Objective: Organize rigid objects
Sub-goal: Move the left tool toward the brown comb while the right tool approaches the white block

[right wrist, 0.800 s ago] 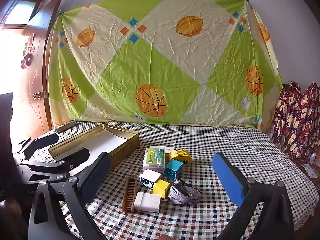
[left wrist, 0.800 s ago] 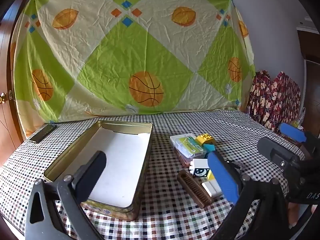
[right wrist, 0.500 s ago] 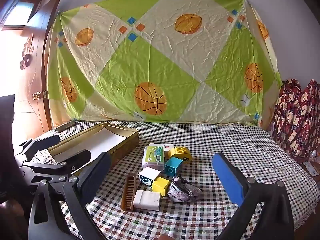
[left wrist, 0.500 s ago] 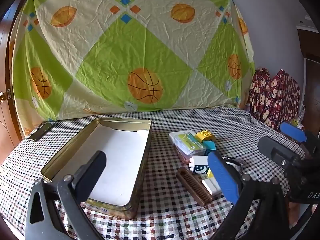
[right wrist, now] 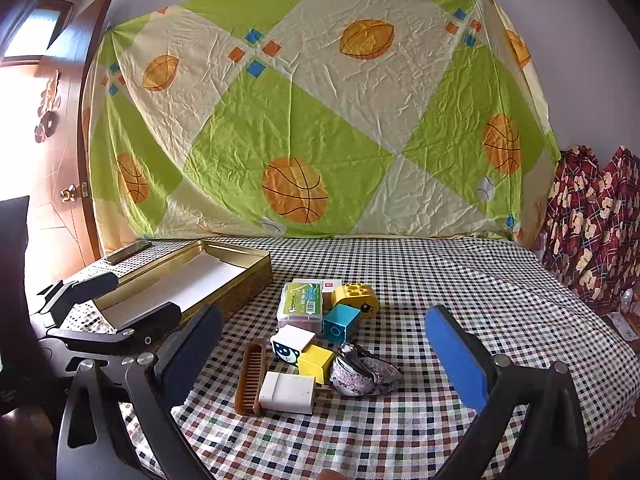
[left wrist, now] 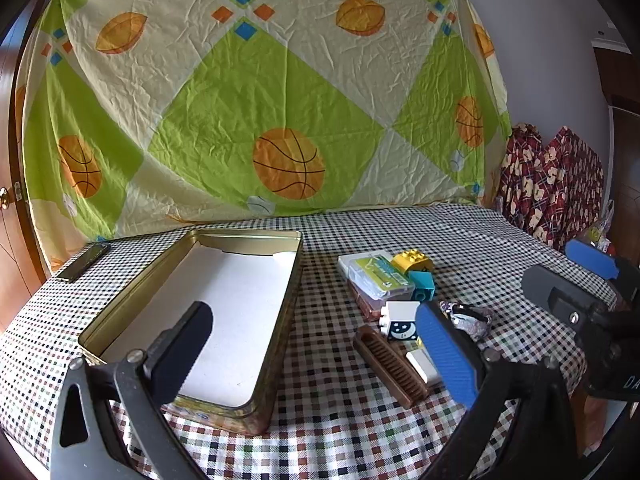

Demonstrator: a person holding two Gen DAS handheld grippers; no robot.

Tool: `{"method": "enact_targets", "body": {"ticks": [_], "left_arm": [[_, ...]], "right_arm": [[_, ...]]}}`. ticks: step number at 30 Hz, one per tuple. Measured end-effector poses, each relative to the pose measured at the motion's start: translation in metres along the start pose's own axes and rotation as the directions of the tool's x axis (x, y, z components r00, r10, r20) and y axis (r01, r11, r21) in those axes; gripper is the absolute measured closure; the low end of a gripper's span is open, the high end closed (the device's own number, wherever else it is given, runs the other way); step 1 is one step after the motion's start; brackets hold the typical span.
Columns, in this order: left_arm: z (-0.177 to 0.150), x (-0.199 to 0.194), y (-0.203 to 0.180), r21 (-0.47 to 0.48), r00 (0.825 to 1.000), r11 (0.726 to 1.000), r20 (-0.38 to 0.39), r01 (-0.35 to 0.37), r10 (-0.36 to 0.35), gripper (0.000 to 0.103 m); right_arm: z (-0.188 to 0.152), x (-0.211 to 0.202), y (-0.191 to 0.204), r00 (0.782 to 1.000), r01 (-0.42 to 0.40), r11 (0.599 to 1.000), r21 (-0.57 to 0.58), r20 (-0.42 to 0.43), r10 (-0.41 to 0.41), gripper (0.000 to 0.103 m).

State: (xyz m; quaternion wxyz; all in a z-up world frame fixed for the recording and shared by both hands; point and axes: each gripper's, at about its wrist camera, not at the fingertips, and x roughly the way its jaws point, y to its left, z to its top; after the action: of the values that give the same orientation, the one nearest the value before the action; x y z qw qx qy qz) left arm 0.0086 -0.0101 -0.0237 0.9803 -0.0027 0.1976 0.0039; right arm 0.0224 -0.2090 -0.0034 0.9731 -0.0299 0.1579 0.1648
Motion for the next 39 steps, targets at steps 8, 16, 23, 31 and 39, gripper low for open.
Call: {"method": "enact_targets", "body": {"ticks": [8,16,23,31,39], "left_arm": [[-0.002,0.004,-0.004,0.014,1.000,1.000,-0.013,-0.007,0.007,0.000],[-0.003,0.008,-0.006,0.025,1.000,1.000,-0.026,-0.006,0.006,0.000],[-0.004,0.010,-0.009,0.031,0.999,0.999,-0.032,-0.008,0.009,0.000],[-0.008,0.017,-0.012,0.040,0.999,0.999,-0.047,-0.009,0.010,0.000],[-0.014,0.027,-0.023,0.069,0.997,0.998,-0.081,0.003,0.003,0.000]], "right_arm": [[-0.004,0.003,-0.005,1.000,0.004,1.000,0.018,-0.010,-0.004,0.001],[-0.008,0.006,-0.011,1.000,0.011,1.000,0.029,-0.016,-0.011,0.001],[-0.010,0.008,-0.015,1.000,0.018,0.999,0.039,-0.025,-0.017,0.001],[-0.016,0.015,-0.018,0.999,0.032,0.999,0.032,-0.041,-0.031,0.001],[-0.028,0.029,-0.035,0.995,0.064,0.996,0.056,-0.078,-0.060,0.001]]}}
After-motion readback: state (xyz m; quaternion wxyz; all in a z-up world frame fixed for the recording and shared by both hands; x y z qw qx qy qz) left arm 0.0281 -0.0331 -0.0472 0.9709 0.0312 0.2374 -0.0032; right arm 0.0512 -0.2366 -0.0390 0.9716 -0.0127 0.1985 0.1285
